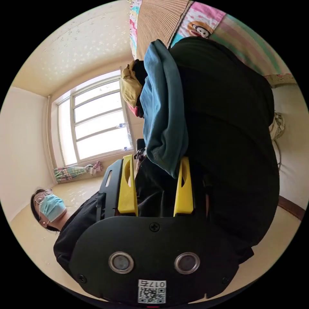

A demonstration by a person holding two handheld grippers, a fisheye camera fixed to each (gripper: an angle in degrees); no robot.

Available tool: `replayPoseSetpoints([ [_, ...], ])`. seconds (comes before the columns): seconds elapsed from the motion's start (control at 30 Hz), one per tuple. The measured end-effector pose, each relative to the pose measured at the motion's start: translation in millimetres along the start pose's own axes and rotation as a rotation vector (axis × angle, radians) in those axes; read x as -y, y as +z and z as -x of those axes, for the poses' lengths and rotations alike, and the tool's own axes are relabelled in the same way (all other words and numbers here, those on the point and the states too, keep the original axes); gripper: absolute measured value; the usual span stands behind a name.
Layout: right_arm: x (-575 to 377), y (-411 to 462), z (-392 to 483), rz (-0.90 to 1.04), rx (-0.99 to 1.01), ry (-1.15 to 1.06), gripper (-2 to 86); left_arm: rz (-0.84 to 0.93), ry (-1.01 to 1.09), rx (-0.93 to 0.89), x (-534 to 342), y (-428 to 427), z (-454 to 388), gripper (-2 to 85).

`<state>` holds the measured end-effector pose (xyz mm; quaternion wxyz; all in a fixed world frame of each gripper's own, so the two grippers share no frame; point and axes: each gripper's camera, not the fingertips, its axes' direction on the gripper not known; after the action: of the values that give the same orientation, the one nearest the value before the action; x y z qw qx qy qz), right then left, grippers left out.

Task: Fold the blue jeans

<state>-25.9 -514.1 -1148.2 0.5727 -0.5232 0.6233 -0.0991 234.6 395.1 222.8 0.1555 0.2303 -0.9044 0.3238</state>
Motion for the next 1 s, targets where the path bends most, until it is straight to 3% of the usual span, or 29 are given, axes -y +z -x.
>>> replayPoseSetpoints([
  [0.17,-10.4,-11.8,30.3,-0.103,-0.254,-0.082,6.7,0.028,0.126,-0.08,5.1,-11.5,-13.2,5.9],
  [0.33,-19.3,-48.2,33.6,-0.176,-0.085,-0.135,3.0,0.043,0.193,-0.099,2.0,-20.0,-22.3,5.9],
  [0.47,-30.2,-74.0,73.3,-0.209,0.054,-0.302,1.7,0.037,0.293,-0.212,5.2,-23.1,-49.4,5.7],
  [0.6,-25.9,-101.9,138.5,-0.224,0.006,-0.475,1.0,0.043,0.415,-0.243,30.4,-26.0,-96.6,5.6],
  [0.83,68.2,-188.7,172.6,-0.24,-0.088,-0.496,0.5,0.114,0.388,-0.255,182.2,39.5,-155.1,5.4],
  [1.0,130.9,-324.6,243.1,-0.365,-0.201,-0.68,0.6,0.107,0.569,-0.107,289.8,119.7,-252.8,5.4],
])
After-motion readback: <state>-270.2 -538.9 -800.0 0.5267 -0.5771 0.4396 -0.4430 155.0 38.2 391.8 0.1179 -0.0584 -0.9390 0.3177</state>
